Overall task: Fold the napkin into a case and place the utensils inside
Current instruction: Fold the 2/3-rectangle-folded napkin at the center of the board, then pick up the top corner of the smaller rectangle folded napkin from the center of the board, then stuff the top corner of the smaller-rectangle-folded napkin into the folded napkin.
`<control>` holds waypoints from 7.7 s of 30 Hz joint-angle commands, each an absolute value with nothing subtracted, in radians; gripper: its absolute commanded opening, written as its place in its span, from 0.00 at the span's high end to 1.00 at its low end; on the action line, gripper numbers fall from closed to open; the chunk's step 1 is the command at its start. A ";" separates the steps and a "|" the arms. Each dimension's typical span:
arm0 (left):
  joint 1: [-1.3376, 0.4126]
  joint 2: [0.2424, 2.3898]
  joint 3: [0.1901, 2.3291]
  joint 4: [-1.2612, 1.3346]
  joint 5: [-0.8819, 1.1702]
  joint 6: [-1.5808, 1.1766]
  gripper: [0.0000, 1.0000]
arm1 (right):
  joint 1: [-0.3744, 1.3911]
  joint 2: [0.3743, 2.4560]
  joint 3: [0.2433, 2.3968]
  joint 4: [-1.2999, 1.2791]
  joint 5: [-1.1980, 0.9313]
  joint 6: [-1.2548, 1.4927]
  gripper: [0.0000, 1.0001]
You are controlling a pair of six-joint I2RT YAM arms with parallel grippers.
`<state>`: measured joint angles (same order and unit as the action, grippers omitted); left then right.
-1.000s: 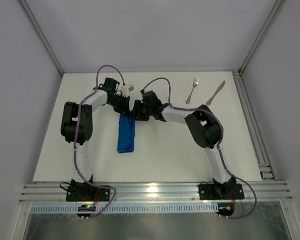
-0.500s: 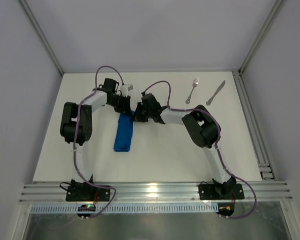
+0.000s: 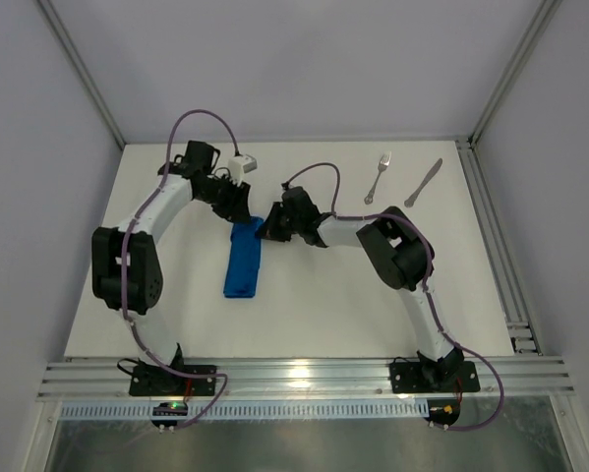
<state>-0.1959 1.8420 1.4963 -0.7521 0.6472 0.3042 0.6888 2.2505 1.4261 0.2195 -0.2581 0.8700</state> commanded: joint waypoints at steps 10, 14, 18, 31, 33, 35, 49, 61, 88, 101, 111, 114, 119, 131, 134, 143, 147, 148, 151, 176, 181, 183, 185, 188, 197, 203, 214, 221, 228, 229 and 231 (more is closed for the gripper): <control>-0.328 1.541 1.043 -0.767 0.407 0.828 0.40 | 0.683 2.269 1.408 0.242 -0.250 0.893 0.96; -0.356 1.505 0.973 -0.660 0.402 0.815 0.28 | 0.683 2.269 1.407 0.244 -0.258 0.893 0.96; -0.377 1.534 0.963 -0.634 0.352 0.789 0.06 | 0.683 2.267 1.408 0.245 -0.259 0.890 0.96; -0.380 1.543 1.065 -0.695 0.522 0.746 0.09 | 0.683 2.258 1.390 0.245 -0.262 0.877 0.96; -0.373 1.557 1.081 -0.716 0.547 0.749 0.09 | 0.681 2.256 1.390 0.245 -0.264 0.879 0.96; -0.356 1.578 1.097 -0.736 0.586 0.742 0.09 | 0.680 2.258 1.390 0.247 -0.264 0.877 0.96; -0.454 1.569 0.899 -0.496 0.235 0.732 0.04 | 0.680 2.263 1.390 0.262 -0.264 0.891 0.96; -0.479 1.658 0.884 -0.466 0.160 0.715 0.19 | 0.680 2.258 1.379 0.273 -0.265 0.891 0.96; -0.408 1.672 0.997 -0.572 0.341 0.652 0.23 | 0.680 2.244 1.345 0.298 -0.264 0.897 0.96; -0.436 1.724 0.968 -0.546 0.264 0.626 0.63 | 0.678 2.244 1.350 0.296 -0.264 0.897 0.96; -0.419 1.678 0.989 -0.571 0.363 0.611 1.00 | 0.680 2.229 1.344 0.290 -0.276 0.887 0.96; -0.384 1.663 1.020 -0.598 0.400 0.591 1.00 | 0.680 2.209 1.339 0.282 -0.284 0.874 0.86; -0.333 1.626 1.046 -0.618 0.428 0.606 1.00 | 0.678 2.117 1.339 0.204 -0.267 0.787 0.61; -0.264 1.646 1.095 -0.672 0.541 0.618 1.00 | 0.733 1.895 1.070 0.256 -0.236 0.764 0.55; -0.264 1.647 1.100 -0.673 0.543 0.624 1.00 | 0.793 1.901 1.025 0.378 -0.273 0.791 0.63; -0.264 1.666 1.094 -0.683 0.532 0.646 1.00 | 0.867 2.022 1.055 0.565 -0.298 0.891 0.59; -0.264 1.675 1.095 -0.681 0.531 0.643 1.00 | 0.868 2.020 1.049 0.509 -0.264 0.890 0.59; -0.264 1.678 1.095 -0.683 0.529 0.641 1.00 | 0.870 2.020 1.045 0.508 -0.259 0.887 0.59; -0.264 1.692 1.098 -0.683 0.528 0.640 1.00 | 0.877 2.016 1.042 0.489 -0.236 0.884 0.58; -0.241 1.683 1.146 -0.761 0.600 0.638 0.52 | 0.881 2.126 1.077 0.698 -0.259 0.870 0.96; -0.222 1.599 1.131 -0.811 0.540 0.650 0.41 | 0.880 2.103 1.054 0.770 -0.256 0.854 0.96; -0.222 1.572 1.086 -0.783 0.496 0.635 0.36 | 0.882 2.097 1.043 0.805 -0.245 0.851 0.96; -0.225 1.552 1.051 -0.753 0.456 0.635 0.35 | 0.884 2.097 1.045 0.824 -0.236 0.851 0.96; -0.230 1.563 1.009 -0.710 0.442 0.644 0.33 | 0.885 2.105 1.054 0.845 -0.226 0.853 0.96; -0.233 1.585 0.947 -0.565 0.462 0.608 0.20 | 0.894 2.126 1.063 0.908 -0.184 0.859 0.96; -0.233 1.626 0.953 -0.537 0.471 0.598 0.32 | 0.896 2.140 1.061 0.946 -0.170 0.873 0.96; -0.232 1.606 0.934 -0.485 0.430 0.588 0.90 | 0.894 2.096 1.029 0.899 -0.144 0.830 0.89; -0.233 1.566 0.920 -0.465 0.391 0.598 0.96 | 0.888 1.956 0.961 0.738 -0.054 0.830 0.61; -0.233 1.545 0.899 -0.416 0.350 0.609 0.97 | 0.916 1.865 0.943 0.554 -0.005 0.982 0.61; -0.235 1.546 0.897 -0.416 0.351 0.609 0.95 | 0.936 1.864 0.948 0.560 0.017 0.988 0.61; -0.235 1.551 0.897 -0.426 0.367 0.627 0.93 | 0.957 1.856 0.985 0.549 0.063 0.886 0.60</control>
<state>-0.2314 1.5841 0.9009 -0.4664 0.3614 0.5930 0.9142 1.8908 0.9405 0.5919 -0.0177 0.9264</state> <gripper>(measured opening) 0.074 0.393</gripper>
